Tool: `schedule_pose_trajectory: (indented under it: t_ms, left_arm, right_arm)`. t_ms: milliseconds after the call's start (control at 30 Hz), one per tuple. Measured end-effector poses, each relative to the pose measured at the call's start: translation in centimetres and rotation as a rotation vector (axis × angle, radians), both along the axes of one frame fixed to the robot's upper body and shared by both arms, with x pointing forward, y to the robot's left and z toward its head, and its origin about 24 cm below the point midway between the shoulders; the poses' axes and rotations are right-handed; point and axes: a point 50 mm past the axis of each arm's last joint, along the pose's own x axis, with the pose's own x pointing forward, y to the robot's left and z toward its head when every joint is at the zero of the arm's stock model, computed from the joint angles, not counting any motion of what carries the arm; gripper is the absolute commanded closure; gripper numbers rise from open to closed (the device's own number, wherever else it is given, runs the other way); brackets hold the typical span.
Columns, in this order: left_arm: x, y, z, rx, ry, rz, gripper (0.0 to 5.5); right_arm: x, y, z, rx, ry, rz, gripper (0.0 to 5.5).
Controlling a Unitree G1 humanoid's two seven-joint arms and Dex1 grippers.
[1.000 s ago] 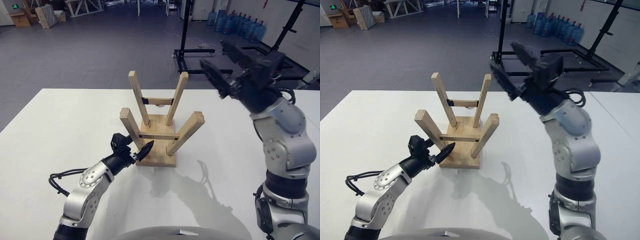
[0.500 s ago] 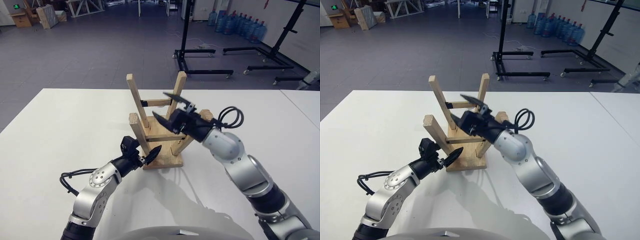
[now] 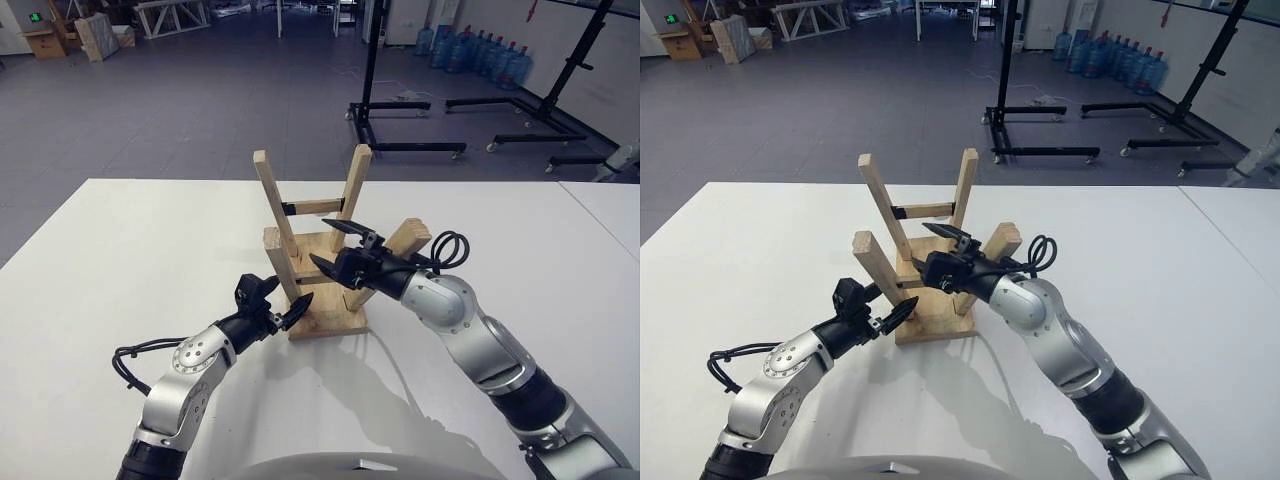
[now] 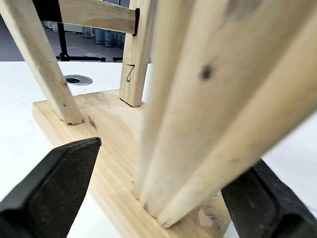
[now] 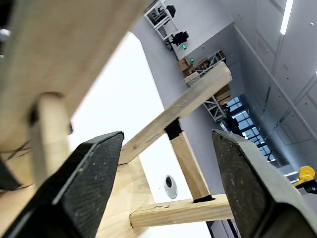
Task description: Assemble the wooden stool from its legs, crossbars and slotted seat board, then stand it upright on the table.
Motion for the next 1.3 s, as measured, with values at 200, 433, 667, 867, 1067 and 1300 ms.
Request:
schedule_pose_trajectory:
  t_ms: [200, 433, 667, 867, 1067, 1300]
  left_arm:
    - [0.8, 0.8, -0.2, 0.035, -0.02, 0.059, 1.54]
    - [1.9, 4.2, -1.4, 0.184, -0.001, 0.182, 1.54]
    - [5.8, 8.6, -1.5, 0.331, -0.034, 0.455, 1.54]
    - [7.5, 12.1, -2.0, 0.423, -0.001, 0.68, 1.54]
    - [7.9, 10.7, -2.1, 0.403, -0.026, 0.615, 1.54]
    - [8.0, 10.1, -2.0, 0.391, -0.041, 0.554, 1.54]
  right_arm:
    - [-0.9, -3.5, 11.4, 0.491, -0.208, 0.165, 2.23]
    - [1.5, -10.6, 13.9, 0.6, -0.273, -0.055, 2.23]
    - [3.7, -12.6, 9.4, 0.566, -0.17, -0.164, 2.23]
    - [5.5, -13.3, 4.6, 0.503, 0.031, -0.163, 2.23]
    - [5.8, -12.3, -4.5, 0.309, 0.48, -0.005, 2.23]
    - [7.0, -11.7, -8.5, 0.254, 0.711, 0.096, 2.23]
